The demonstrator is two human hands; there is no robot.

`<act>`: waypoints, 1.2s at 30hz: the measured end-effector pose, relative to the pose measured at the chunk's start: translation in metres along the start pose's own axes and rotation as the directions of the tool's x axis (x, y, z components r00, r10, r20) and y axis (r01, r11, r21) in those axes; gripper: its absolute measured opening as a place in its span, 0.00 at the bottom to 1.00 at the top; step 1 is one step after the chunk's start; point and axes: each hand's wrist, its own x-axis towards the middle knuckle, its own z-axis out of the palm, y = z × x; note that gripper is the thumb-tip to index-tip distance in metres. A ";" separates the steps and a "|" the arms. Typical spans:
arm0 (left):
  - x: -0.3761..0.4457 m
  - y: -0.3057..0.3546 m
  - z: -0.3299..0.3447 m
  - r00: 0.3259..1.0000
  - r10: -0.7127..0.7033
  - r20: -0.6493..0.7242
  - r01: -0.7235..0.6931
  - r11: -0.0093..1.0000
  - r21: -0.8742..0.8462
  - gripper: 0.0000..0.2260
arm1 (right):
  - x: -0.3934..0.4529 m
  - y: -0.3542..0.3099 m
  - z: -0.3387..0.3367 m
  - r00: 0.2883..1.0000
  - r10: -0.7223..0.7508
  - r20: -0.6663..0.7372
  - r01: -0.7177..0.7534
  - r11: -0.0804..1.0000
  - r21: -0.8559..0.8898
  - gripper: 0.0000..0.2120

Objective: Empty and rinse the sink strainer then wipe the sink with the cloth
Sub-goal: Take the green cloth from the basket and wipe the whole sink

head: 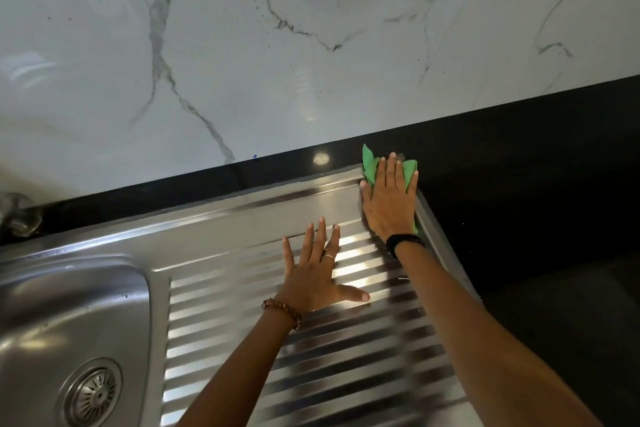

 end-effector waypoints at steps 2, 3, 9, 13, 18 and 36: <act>0.001 0.000 -0.001 1.000 0.002 0.016 -0.002 1.000 -0.004 0.52 | 0.001 0.007 -0.001 0.987 -0.157 0.046 0.159 0.986 -0.041 0.25; 0.001 0.000 -0.001 1.000 -0.002 0.022 0.002 1.000 -0.005 0.51 | 0.000 0.010 -0.002 0.966 -0.248 0.078 0.253 0.965 -0.069 0.25; 0.002 0.001 -0.004 0.997 -0.041 0.066 0.042 0.999 -0.016 0.53 | -0.027 0.008 0.000 0.855 -0.502 0.131 0.511 0.858 -0.047 0.25; 0.002 0.000 -0.003 0.998 -0.038 0.050 0.038 0.999 -0.012 0.52 | -0.021 0.024 -0.006 0.946 -0.312 0.082 0.321 0.937 -0.136 0.25; 0.005 -0.001 -0.002 0.998 -0.048 0.051 0.048 0.999 -0.004 0.52 | -0.041 0.028 -0.017 0.990 -0.125 0.069 0.128 0.991 -0.042 0.26; 0.000 -0.001 -0.002 0.999 -0.029 0.015 0.029 0.999 -0.015 0.51 | -0.067 0.022 -0.021 0.990 -0.083 0.111 0.089 0.994 -0.058 0.24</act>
